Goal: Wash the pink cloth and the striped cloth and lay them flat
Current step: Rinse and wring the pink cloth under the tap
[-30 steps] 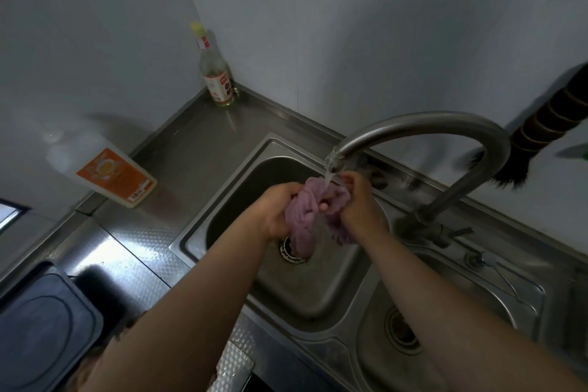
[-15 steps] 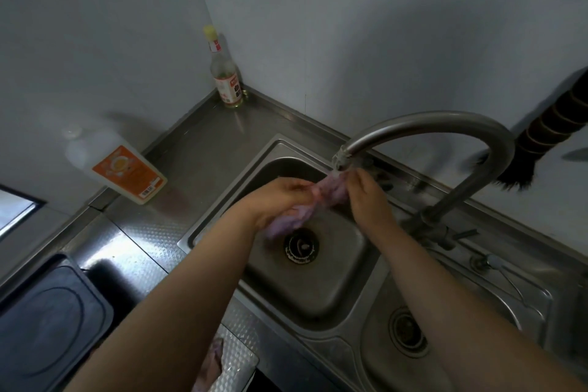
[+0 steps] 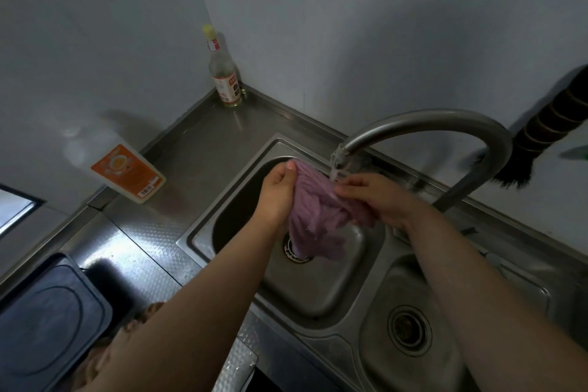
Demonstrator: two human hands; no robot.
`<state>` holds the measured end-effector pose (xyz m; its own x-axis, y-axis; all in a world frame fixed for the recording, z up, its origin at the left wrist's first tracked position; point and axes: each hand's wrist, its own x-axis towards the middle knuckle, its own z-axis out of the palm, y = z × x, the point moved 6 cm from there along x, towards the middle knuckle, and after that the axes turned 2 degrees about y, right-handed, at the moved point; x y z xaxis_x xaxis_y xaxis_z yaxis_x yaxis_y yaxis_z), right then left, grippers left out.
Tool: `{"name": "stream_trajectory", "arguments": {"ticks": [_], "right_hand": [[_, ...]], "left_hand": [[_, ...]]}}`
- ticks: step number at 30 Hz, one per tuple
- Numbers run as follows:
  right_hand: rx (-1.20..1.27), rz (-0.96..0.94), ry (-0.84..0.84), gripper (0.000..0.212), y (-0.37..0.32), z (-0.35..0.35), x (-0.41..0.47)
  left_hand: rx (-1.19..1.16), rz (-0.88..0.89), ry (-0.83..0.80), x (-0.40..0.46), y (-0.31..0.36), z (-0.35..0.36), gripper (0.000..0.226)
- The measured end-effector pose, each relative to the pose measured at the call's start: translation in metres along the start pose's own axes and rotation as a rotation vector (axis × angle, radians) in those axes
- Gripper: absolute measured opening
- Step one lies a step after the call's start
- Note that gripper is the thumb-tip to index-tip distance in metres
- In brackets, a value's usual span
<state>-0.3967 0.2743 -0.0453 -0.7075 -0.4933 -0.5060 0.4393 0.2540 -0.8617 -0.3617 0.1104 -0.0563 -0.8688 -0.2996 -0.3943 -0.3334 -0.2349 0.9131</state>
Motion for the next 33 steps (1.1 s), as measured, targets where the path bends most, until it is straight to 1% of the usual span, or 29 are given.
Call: {"name": "stream_trajectory", "arguments": {"ticks": [2,3,4,6,7,8,9,11,13,15,17,19,21,22,24,26,27,29,31,33], "right_hand": [[-0.027,-0.024,0.070,0.017,-0.006,-0.005,-0.003],[-0.041,-0.060,0.120,0.022,-0.013,-0.001,-0.006],[-0.108,-0.113,0.192,0.027,-0.019,0.006,-0.008],[-0.386,-0.237,0.373,0.038,-0.027,0.029,-0.008],[-0.499,-0.262,0.464,0.041,-0.031,0.038,-0.006],[-0.546,-0.247,0.541,0.041,-0.034,0.039,-0.002],[-0.525,-0.221,0.596,0.041,-0.036,0.033,0.003],[-0.506,-0.175,0.660,0.034,-0.038,0.021,0.012],[-0.479,-0.181,0.651,0.032,-0.035,0.025,0.015],[-0.373,-0.147,0.591,0.037,-0.027,0.038,0.013],[-0.428,-0.095,0.609,0.035,-0.025,0.030,0.015],[-0.516,-0.063,0.644,0.028,-0.026,0.011,0.021],[-0.529,-0.064,0.626,0.029,-0.024,0.014,0.018],[-0.516,-0.060,0.601,0.033,-0.022,0.023,0.014],[-0.474,-0.080,0.610,0.038,-0.018,0.035,0.007],[-0.558,-0.061,0.604,0.037,-0.018,0.029,0.012],[-0.556,-0.044,0.591,0.037,-0.020,0.020,0.017],[-0.401,-0.020,0.532,0.033,-0.019,0.006,0.024],[-0.133,0.008,0.426,0.031,-0.017,0.005,0.019],[0.086,0.023,0.231,0.029,-0.015,0.014,0.013]], "left_hand": [[-0.012,-0.051,0.078,0.002,0.002,0.002,0.040],[-0.024,-0.082,0.103,0.003,0.002,0.004,0.041],[-0.042,-0.108,0.126,0.004,0.002,0.008,0.041],[-0.067,-0.163,0.152,0.003,0.005,0.021,0.037],[-0.072,-0.194,0.158,-0.001,0.004,0.030,0.034],[-0.080,-0.228,0.158,-0.006,0.002,0.039,0.030],[-0.097,-0.262,0.152,-0.012,0.000,0.048,0.027],[-0.099,-0.282,0.155,-0.017,-0.003,0.055,0.024],[-0.092,-0.281,0.187,-0.010,-0.002,0.050,0.026],[-0.111,-0.313,0.227,-0.004,0.000,0.042,0.030],[-0.105,-0.359,0.188,-0.010,-0.006,0.047,0.038],[-0.012,-0.355,0.129,-0.017,-0.016,0.057,0.045],[0.036,-0.346,0.120,-0.016,-0.016,0.057,0.043],[0.022,-0.359,0.137,-0.014,-0.013,0.052,0.040],[-0.078,-0.388,0.146,-0.015,-0.011,0.046,0.037],[-0.166,-0.399,0.066,-0.024,-0.012,0.052,0.039],[-0.184,-0.385,0.015,-0.027,-0.016,0.055,0.041],[-0.158,-0.336,-0.032,-0.028,-0.016,0.050,0.041],[-0.149,-0.294,-0.079,-0.024,-0.010,0.034,0.036],[-0.073,-0.300,-0.152,-0.021,-0.007,0.021,0.030]]}}
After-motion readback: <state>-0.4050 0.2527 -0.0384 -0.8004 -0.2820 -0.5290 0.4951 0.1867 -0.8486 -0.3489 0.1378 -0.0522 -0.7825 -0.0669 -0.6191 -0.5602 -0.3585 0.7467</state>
